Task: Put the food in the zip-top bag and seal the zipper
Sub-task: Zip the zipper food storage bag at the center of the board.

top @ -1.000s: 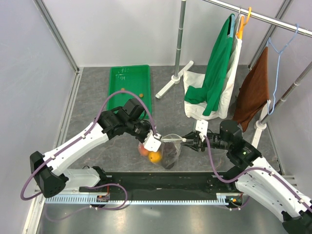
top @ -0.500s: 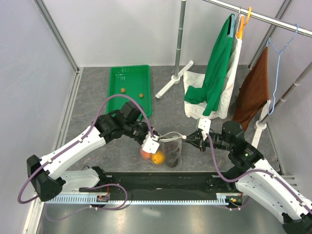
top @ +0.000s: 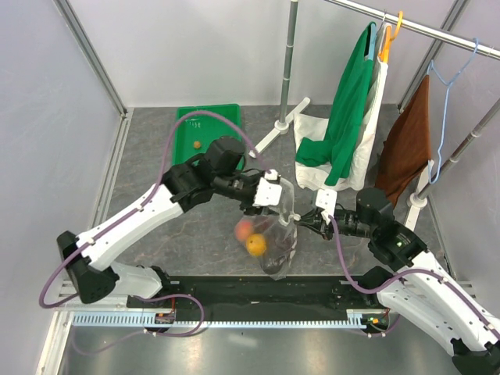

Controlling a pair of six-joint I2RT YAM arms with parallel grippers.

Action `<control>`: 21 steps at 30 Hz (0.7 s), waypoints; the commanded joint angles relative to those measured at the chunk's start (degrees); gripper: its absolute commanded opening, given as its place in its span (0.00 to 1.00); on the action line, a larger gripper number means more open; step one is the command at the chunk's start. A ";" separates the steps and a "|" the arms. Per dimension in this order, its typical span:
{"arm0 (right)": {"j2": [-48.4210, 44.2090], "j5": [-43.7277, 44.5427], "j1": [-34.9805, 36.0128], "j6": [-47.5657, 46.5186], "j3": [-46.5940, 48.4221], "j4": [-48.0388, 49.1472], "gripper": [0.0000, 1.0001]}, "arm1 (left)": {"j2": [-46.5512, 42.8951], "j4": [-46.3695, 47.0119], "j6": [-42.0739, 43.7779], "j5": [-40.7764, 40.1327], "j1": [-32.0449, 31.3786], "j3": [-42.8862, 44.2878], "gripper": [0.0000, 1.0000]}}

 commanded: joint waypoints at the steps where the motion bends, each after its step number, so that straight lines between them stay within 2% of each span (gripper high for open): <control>1: -0.23 -1.85 0.02 -4.50 3.70 -2.61 0.00 | 5.14 5.59 -8.51 1.19 -2.95 4.20 0.61; 4: -0.50 -1.50 0.11 -5.38 4.14 -3.49 0.00 | 7.43 6.55 -9.82 1.71 -5.23 4.99 0.62; 8: -1.46 -0.80 0.02 -6.87 4.67 -5.51 0.00 | 6.74 7.26 -10.27 1.36 -5.07 3.95 0.60; 11: -2.87 -0.71 0.11 -7.58 4.84 -6.04 0.00 | 2.71 6.56 -10.35 0.48 -3.05 0.61 0.48; 13: -3.31 -0.10 0.02 -8.37 4.84 -6.31 0.00 | -0.37 4.37 -8.78 2.32 -0.43 -2.89 0.51; 16: -3.57 1.66 0.11 -10.29 5.11 -7.88 0.00 | -5.39 -0.11 -4.13 3.12 3.09 -5.37 0.65; 18: -3.66 1.67 0.11 -10.92 5.81 -8.68 0.00 | -6.97 -2.92 -1.48 0.66 4.42 -5.46 0.65; 21: -3.49 1.05 0.11 -11.53 7.04 -10.17 0.00 | -7.77 -3.55 -1.65 2.32 5.48 -4.85 0.66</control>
